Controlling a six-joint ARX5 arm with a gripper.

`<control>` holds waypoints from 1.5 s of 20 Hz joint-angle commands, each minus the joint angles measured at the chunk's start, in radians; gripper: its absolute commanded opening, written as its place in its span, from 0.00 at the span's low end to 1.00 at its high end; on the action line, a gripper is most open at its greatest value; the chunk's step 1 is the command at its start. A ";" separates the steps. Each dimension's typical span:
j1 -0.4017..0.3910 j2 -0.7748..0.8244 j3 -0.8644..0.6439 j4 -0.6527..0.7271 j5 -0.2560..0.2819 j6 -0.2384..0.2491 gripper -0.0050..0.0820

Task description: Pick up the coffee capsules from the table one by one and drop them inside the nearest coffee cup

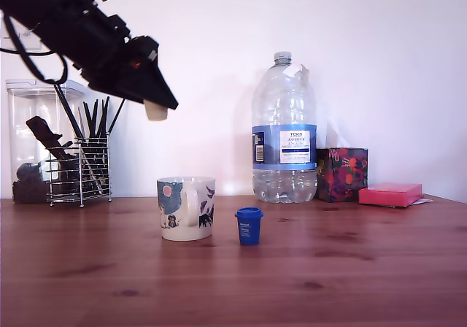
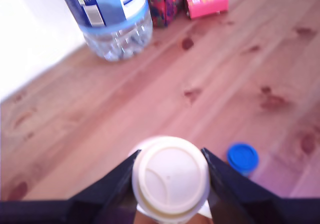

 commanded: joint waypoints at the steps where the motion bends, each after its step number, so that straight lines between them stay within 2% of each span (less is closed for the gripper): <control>1: -0.001 0.061 0.041 -0.042 0.005 -0.005 0.38; 12: -0.001 0.376 0.387 -0.343 0.016 -0.010 0.38; 18: 0.000 0.426 0.401 -0.384 0.034 -0.008 0.38; 26: 0.000 0.428 0.401 -0.393 0.033 -0.008 0.38; 29: 0.002 0.428 0.401 -0.396 0.031 -0.006 0.40; 30: 0.002 0.428 0.401 -0.396 0.031 -0.001 0.45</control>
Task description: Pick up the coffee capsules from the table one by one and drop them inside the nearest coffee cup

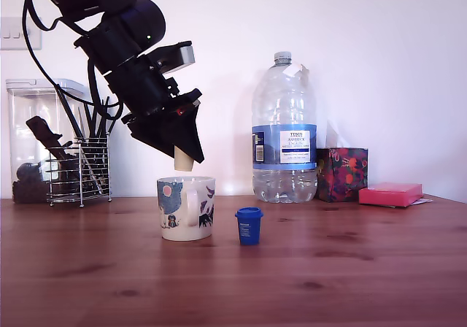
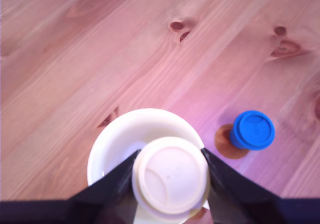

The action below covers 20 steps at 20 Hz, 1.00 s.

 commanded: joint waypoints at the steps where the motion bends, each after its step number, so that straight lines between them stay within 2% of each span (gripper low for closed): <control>1: 0.002 0.026 -0.002 0.001 0.002 0.005 0.53; 3: 0.002 0.026 -0.002 0.000 0.002 0.005 0.67; 8: 0.002 0.026 -0.002 0.000 0.002 0.005 0.66; 10: 0.002 0.026 -0.002 0.000 0.001 0.005 0.57; 11: 0.002 0.024 -0.002 0.000 0.002 0.005 0.49; 12: 0.002 0.021 -0.002 -0.001 0.002 0.004 0.37; 14: 0.001 0.004 -0.002 -0.004 0.002 0.004 0.06; 17: -0.006 -0.050 -0.002 -0.008 0.010 0.004 0.03; 20: -0.010 -0.112 -0.003 -0.006 0.071 -0.001 0.03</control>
